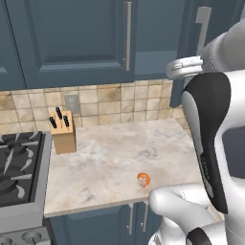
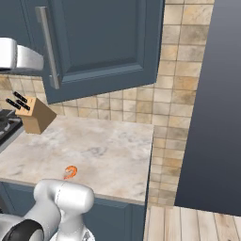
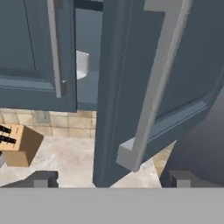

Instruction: Retrieve the tupperware from the cabinet, then place the raw meat into the tupperware to avoid contamination.

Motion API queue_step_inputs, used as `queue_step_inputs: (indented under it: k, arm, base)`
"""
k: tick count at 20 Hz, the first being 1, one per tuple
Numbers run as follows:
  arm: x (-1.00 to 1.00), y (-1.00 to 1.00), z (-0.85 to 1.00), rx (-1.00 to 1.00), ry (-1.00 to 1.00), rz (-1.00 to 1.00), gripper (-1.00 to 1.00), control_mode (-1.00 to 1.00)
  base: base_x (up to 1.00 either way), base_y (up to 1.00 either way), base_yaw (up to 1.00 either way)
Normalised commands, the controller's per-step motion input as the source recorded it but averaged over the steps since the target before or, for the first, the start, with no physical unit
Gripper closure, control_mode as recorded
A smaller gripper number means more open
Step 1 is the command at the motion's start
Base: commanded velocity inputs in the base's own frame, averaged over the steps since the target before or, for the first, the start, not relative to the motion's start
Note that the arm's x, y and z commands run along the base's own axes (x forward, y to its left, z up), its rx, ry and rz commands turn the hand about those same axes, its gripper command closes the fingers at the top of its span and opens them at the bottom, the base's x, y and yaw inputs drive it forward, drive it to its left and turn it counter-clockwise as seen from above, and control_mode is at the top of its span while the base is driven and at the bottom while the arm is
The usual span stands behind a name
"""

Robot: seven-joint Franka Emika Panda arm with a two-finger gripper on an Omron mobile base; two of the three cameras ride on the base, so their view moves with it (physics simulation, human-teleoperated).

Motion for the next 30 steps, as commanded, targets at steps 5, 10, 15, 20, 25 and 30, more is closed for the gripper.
queue_step_inputs:
  k: [5, 10, 15, 20, 25, 30]
  arm:
    - [0.01, 0.75, -0.06, -0.4, 0.15, 0.04, -1.0, -1.0]
    - [0.32, 0.55, -0.26, -0.42, 0.24, 0.07, -1.0, -1.0]
    - [0.69, 0.11, -0.31, -0.32, 0.19, 0.1, -1.0, -1.0]
    - [0.76, 0.0, -0.23, -0.31, 0.23, 0.08, -1.0, -1.0]
    - [0.45, -0.06, -0.11, -0.34, 0.2, 0.03, -1.0, -1.0]
    - [0.26, -0.33, -0.01, -0.28, 0.24, 0.0, -1.0, -1.0]
  base:
    - [0.0, 0.0, 0.0]
    - [0.0, 0.0, 0.0]
    - [0.0, 0.0, 0.0]
    - [0.0, 0.0, 0.0]
    - [0.0, 0.0, 0.0]
    - [0.0, 0.0, 0.0]
